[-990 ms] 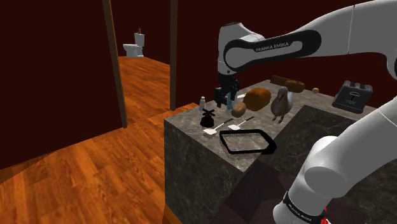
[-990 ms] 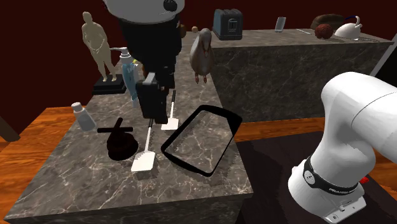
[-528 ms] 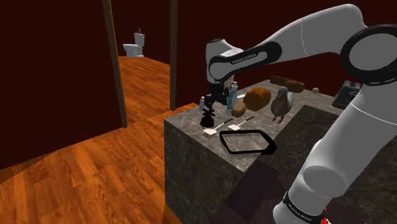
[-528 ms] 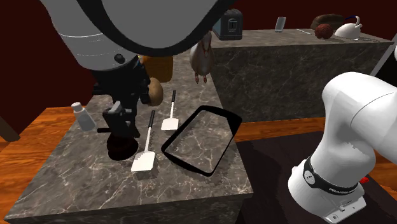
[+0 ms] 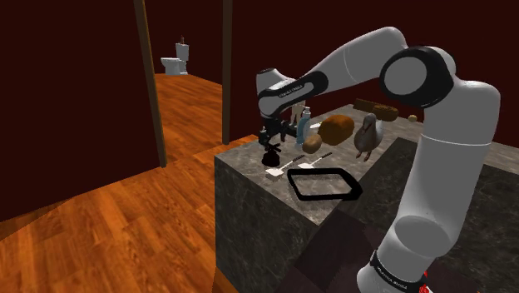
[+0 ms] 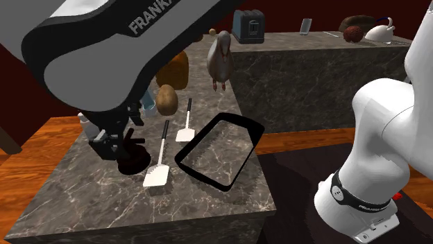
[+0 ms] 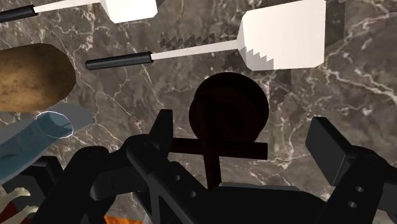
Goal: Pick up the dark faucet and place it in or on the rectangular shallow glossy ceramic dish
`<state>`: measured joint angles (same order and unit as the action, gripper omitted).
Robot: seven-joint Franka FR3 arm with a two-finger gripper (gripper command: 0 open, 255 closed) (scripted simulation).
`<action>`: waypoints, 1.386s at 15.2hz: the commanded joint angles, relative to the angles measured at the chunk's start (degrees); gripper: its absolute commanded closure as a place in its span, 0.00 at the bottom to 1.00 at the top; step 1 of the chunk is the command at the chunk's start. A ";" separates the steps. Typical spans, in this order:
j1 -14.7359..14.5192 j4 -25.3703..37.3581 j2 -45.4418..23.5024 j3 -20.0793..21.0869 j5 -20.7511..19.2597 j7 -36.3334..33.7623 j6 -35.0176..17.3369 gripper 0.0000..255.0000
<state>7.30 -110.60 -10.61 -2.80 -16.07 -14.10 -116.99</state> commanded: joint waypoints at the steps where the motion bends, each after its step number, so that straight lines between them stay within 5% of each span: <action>1: 0.32 3.43 -4.32 -0.38 -0.30 -0.23 -0.41 0.00; 17: 1.18 2.06 -8.16 -1.07 -1.00 -0.63 -5.60 0.00; 18: 1.18 2.06 -8.16 -1.07 -1.00 -0.63 -5.60 1.00; 21: 1.20 2.02 -8.21 -1.08 -1.02 -0.63 -5.69 1.00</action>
<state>8.51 -108.37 -18.69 -3.90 -17.13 -14.71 -122.68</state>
